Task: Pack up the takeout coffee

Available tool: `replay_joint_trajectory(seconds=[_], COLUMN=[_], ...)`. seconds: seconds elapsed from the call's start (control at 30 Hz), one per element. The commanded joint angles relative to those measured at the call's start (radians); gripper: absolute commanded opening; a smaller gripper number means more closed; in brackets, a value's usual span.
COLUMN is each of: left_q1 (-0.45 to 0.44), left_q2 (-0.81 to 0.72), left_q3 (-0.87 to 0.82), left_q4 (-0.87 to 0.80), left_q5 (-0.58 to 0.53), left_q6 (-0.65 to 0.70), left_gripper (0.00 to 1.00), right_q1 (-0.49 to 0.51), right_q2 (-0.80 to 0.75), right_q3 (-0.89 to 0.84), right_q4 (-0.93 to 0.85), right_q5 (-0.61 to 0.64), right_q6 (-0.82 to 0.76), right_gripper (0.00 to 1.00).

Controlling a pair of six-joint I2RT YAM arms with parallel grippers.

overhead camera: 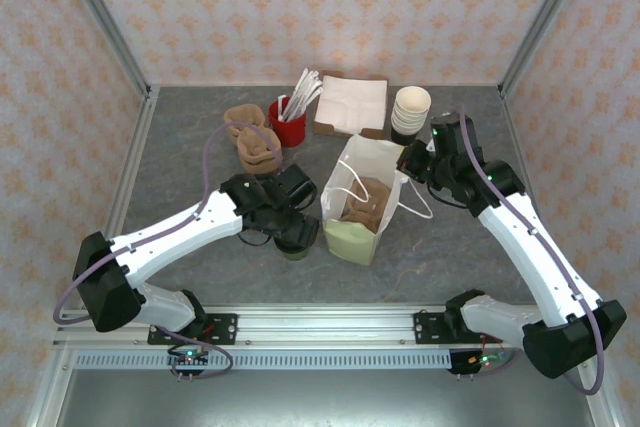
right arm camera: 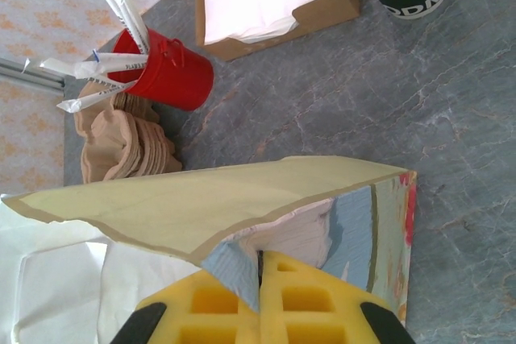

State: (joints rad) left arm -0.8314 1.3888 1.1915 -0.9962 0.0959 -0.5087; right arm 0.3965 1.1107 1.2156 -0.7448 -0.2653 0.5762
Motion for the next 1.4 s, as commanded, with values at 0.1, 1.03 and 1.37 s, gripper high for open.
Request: replay_joint_trajectory(seconds=[0.1,1.03,1.37], left_q1=[-0.013,-0.027,-0.032], left_q2=[0.025,0.038,0.051], left_q3=[-0.006,-0.083,-0.086], left_q4=[0.001,0.031,0.027], left_q5=[-0.014,-0.011,-0.005], left_q6=[-0.020,-0.056,-0.046], left_gripper=[0.83,0.82,0.73], right_q1=[0.000,0.000,0.000], right_q2=[-0.006,-0.011,-0.012], right_q3=[0.002,-0.005,-0.004], right_q4=[-0.005,-0.008,-0.019], right_q5=[0.041,0.057,0.064], right_q6=[0.022,0.006,0.007], right_gripper=[0.00,0.00,0.00])
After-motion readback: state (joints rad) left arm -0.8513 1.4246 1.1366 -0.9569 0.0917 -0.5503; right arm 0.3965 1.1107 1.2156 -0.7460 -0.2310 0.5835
